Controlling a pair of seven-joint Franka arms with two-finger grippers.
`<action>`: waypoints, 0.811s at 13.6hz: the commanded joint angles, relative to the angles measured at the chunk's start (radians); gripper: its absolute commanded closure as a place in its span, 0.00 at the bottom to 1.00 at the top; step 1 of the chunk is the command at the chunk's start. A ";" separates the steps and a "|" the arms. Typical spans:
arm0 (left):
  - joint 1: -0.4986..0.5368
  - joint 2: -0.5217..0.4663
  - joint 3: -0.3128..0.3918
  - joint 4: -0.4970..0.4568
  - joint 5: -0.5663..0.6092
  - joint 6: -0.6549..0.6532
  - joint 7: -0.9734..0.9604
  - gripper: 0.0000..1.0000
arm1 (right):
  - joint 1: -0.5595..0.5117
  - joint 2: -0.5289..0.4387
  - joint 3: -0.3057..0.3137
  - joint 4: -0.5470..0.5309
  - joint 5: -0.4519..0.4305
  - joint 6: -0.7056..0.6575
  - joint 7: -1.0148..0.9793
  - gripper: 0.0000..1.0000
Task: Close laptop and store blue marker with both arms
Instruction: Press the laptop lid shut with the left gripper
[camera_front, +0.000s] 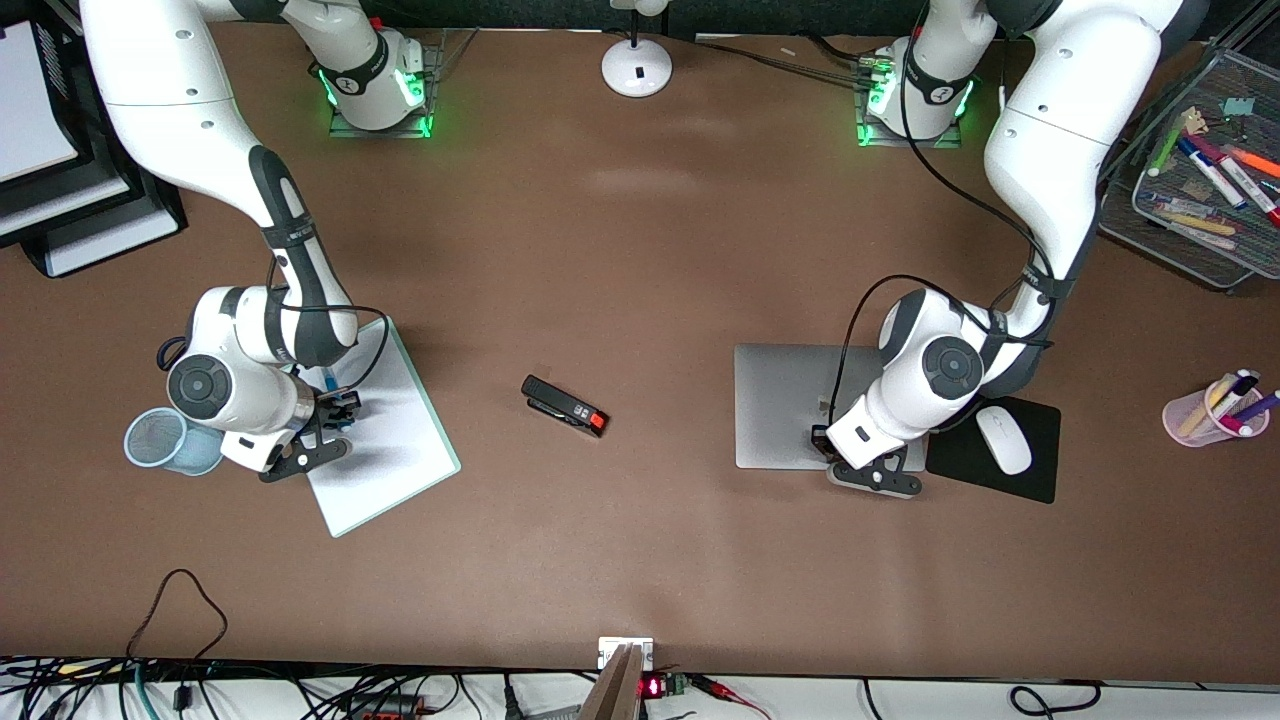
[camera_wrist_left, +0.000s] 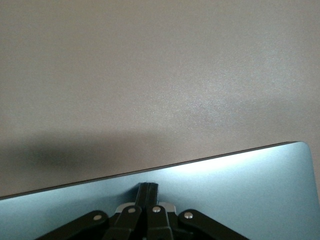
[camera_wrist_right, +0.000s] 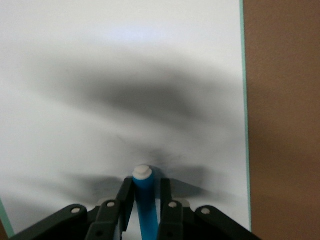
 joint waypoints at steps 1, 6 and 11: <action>0.006 0.005 0.001 0.027 0.025 -0.005 -0.003 1.00 | 0.000 0.013 0.001 0.018 0.018 0.001 -0.023 0.77; 0.014 -0.165 -0.008 0.028 0.015 -0.265 -0.003 1.00 | -0.002 0.019 0.001 0.019 0.018 0.001 -0.061 0.87; 0.023 -0.360 -0.011 0.028 0.015 -0.567 0.017 1.00 | -0.005 -0.031 -0.001 0.075 0.020 -0.035 -0.181 0.94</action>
